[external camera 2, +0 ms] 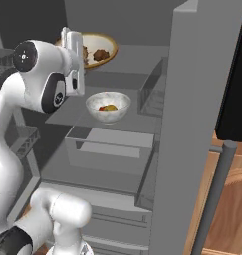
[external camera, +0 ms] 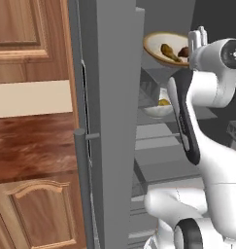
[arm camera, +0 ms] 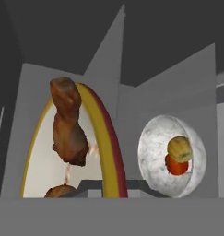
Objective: Place the bowl with the squash and tomato on the second highest shelf of the fridge. Place the bowl with the chicken drumsticks on the top shelf of the fridge.
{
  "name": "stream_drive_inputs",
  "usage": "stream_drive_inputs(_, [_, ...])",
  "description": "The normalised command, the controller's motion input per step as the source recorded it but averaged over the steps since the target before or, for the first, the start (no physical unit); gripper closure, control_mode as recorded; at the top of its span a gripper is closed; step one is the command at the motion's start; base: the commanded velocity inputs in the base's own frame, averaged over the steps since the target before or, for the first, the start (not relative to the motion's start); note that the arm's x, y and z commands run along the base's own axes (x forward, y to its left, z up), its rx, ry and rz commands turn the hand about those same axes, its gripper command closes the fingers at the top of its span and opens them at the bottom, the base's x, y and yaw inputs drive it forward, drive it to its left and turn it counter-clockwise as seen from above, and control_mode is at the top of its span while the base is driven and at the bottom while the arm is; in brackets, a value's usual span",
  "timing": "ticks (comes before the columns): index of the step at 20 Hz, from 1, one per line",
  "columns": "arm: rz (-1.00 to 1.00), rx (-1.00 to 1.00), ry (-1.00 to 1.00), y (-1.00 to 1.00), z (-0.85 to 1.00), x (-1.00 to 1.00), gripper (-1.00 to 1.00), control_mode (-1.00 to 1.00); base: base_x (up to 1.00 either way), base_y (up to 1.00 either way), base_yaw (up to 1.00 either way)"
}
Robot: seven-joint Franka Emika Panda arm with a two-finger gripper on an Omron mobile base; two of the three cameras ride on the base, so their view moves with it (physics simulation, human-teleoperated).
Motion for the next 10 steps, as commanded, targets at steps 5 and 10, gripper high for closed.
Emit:
stream_drive_inputs(5, [0.02, -0.04, 0.14, 0.01, 0.0, 1.0, 1.0, -1.0, 0.0, 0.0, 0.0])
stream_drive_inputs(10, [0.03, -0.01, 0.14, 0.0, -0.1, 1.0, 1.0, -1.0, 0.0, 0.0, 0.0])
